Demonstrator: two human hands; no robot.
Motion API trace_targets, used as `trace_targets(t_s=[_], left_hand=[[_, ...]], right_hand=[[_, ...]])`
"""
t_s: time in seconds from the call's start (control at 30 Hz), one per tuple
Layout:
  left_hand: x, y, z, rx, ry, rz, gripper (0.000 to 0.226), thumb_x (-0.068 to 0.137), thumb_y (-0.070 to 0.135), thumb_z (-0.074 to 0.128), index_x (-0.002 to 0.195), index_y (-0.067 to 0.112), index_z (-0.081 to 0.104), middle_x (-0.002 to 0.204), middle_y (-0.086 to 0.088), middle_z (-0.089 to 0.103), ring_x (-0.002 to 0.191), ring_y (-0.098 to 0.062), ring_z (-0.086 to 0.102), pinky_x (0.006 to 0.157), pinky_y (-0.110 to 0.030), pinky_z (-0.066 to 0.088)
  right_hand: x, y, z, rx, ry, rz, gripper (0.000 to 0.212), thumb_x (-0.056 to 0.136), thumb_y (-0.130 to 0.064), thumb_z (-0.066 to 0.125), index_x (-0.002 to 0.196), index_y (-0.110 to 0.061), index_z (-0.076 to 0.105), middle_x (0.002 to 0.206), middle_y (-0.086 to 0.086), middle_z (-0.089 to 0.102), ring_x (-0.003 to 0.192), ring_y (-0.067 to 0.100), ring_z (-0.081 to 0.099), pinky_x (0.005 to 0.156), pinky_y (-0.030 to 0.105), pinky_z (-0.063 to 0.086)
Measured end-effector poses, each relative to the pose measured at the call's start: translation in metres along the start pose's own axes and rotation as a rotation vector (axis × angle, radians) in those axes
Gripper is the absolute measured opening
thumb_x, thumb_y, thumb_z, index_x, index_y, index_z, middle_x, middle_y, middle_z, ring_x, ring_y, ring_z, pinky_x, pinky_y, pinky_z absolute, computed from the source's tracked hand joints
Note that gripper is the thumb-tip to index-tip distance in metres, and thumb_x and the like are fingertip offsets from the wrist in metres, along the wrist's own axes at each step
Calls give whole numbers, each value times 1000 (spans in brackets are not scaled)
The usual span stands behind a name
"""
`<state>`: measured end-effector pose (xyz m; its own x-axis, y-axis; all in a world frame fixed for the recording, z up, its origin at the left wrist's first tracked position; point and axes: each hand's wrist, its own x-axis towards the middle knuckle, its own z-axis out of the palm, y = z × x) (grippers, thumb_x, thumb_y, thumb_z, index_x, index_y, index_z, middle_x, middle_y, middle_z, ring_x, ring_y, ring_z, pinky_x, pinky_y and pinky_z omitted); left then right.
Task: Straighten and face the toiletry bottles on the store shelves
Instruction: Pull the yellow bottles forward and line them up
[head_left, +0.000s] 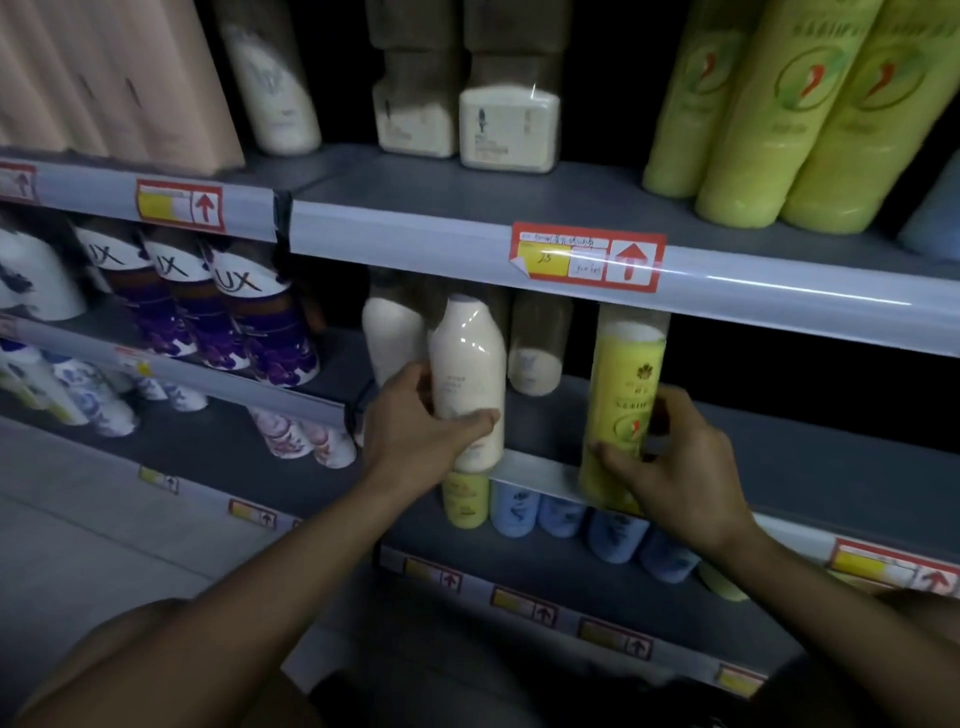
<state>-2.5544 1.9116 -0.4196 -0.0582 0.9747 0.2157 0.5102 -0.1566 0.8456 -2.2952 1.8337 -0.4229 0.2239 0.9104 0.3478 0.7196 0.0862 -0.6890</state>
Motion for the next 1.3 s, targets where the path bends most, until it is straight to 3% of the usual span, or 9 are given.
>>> trace_targets(t_s=[0.07,0.2,0.37,0.5,0.63,0.93,1.03,1.17,1.3], left_hand=[[9,3,9,1,72,15,68,52,57,90,109,29,65,108,7,75,92,-7,72,80,-37,63],[21,4,24,32,193,43,82,48,66,88,114,26,60,112,6,70,97,-11,69,80,-37,61],[32,1,37,38,285,68,80,54,56,95,116,21,57,114,4,65,98,-12,64,75,-28,51],[34,-9,49,47,313,60,79,55,55,95,115,21,58,115,4,63,98,-13,64,77,-29,53],[32,-14,57,57,347,43,77,58,53,95,115,17,58,115,0,59,96,-10,58,77,-29,49],[24,-22,57,85,247,75,76,67,32,91,129,17,50,123,2,50,106,-7,50,82,-21,41],[23,-25,58,50,271,90,72,65,31,93,120,22,48,121,2,54,107,-11,57,85,-26,51],[22,-24,57,56,284,96,71,64,31,95,117,20,49,117,5,51,105,-14,59,83,-29,52],[25,-24,56,94,278,91,70,65,31,95,118,17,52,118,4,48,105,-15,58,83,-32,52]], right_hand=[[9,2,1,2,15,35,53,79,-38,87,119,-19,58,93,-17,63,78,-2,60,64,12,45],[25,8,4,38,79,92,50,78,-35,88,112,-20,54,86,-24,59,74,-16,58,60,5,44],[50,12,7,9,126,136,43,79,-35,88,101,-17,55,94,-4,65,85,12,61,70,26,46],[67,26,15,-44,121,170,41,76,-50,84,88,-13,71,89,2,75,83,17,71,72,36,59],[74,39,23,-86,122,183,46,75,-55,81,75,-10,70,75,6,73,73,22,72,65,44,60],[69,44,30,-78,112,224,61,72,-59,81,99,-8,61,102,13,68,97,30,68,79,48,59],[66,42,29,-81,70,260,64,70,-53,87,105,-14,50,116,15,64,109,32,65,89,51,58],[63,48,29,-117,52,280,64,69,-47,88,111,-12,54,116,14,64,105,33,66,87,50,58],[65,54,29,-141,76,264,69,64,-62,78,111,-15,59,112,11,67,100,30,68,84,49,60]])
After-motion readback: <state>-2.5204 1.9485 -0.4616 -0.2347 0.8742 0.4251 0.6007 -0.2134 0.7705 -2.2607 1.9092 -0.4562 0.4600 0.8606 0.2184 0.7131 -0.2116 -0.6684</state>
